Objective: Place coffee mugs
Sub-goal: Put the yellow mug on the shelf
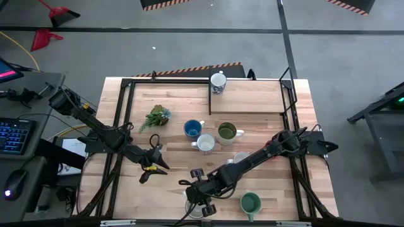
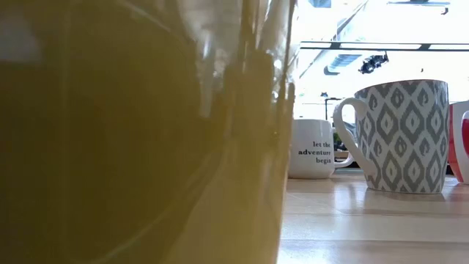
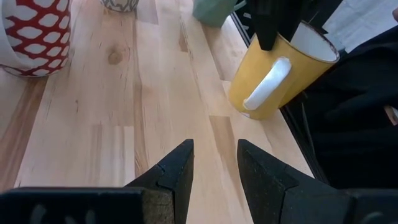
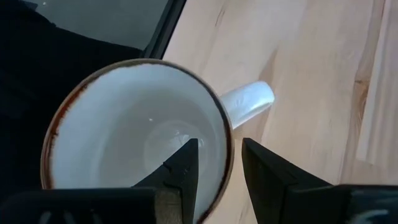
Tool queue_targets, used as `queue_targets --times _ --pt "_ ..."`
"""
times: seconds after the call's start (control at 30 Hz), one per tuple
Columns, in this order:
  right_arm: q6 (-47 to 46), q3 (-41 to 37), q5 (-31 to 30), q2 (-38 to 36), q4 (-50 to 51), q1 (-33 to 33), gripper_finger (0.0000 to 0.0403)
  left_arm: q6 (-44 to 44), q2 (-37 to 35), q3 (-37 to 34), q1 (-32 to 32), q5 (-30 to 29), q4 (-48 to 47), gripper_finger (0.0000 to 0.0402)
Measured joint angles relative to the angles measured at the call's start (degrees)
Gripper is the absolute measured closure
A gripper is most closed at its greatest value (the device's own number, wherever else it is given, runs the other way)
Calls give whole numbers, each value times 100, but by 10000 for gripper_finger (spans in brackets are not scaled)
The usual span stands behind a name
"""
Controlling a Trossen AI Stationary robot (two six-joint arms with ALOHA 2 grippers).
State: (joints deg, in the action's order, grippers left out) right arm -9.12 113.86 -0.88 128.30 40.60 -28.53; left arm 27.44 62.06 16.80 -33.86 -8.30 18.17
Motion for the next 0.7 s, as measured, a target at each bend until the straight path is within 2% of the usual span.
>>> queue_targets --times 0.6,0.7 --pt "-290 -2 151 386 -189 42 299 0 0 0 0 0 7 289" --pt "-356 -2 159 382 -211 79 309 0 0 0 2 -1 7 289"
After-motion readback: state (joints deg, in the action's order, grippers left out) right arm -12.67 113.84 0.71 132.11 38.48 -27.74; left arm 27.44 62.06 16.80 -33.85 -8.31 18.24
